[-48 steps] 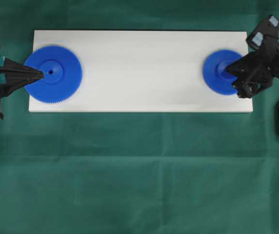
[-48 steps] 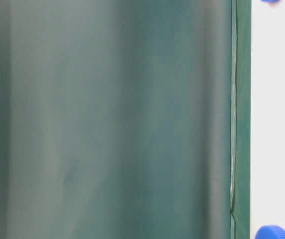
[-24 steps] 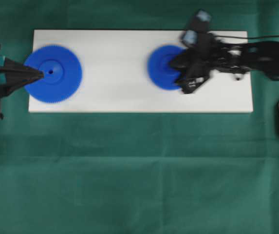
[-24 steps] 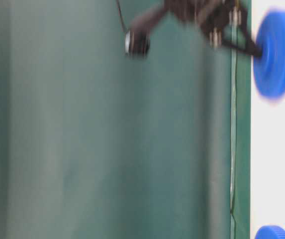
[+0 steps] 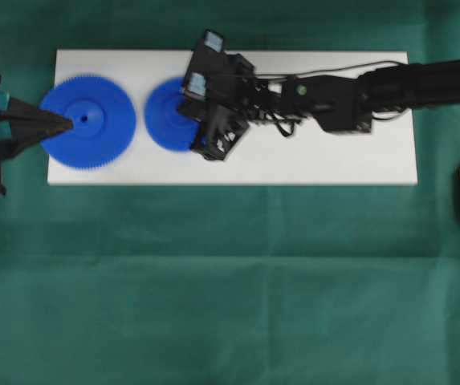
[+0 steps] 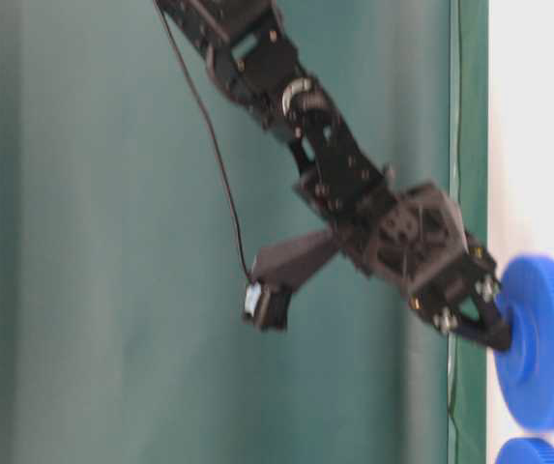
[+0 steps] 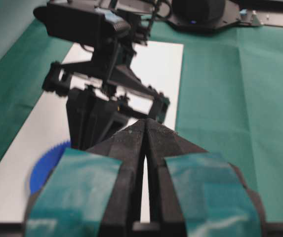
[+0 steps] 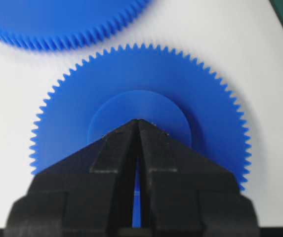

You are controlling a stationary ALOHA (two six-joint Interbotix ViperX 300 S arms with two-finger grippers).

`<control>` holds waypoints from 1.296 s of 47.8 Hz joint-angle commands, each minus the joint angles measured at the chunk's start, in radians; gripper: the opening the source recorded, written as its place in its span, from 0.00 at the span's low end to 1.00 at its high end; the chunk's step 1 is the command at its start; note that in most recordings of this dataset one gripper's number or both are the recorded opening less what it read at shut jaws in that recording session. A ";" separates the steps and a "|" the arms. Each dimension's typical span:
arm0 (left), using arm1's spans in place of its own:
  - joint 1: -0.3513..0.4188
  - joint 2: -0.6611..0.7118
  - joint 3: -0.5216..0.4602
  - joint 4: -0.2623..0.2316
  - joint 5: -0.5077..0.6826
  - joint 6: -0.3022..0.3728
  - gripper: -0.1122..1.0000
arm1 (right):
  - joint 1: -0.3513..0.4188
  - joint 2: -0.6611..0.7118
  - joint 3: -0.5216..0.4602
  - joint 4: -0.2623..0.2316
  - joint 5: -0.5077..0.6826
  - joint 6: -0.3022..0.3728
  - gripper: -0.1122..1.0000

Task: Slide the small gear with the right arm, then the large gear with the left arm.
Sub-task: 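Slide the small gear left with the right gripper toward the large gear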

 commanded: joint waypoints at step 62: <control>0.003 0.009 -0.028 -0.003 -0.005 0.000 0.10 | 0.048 0.060 -0.057 -0.028 0.044 0.006 0.55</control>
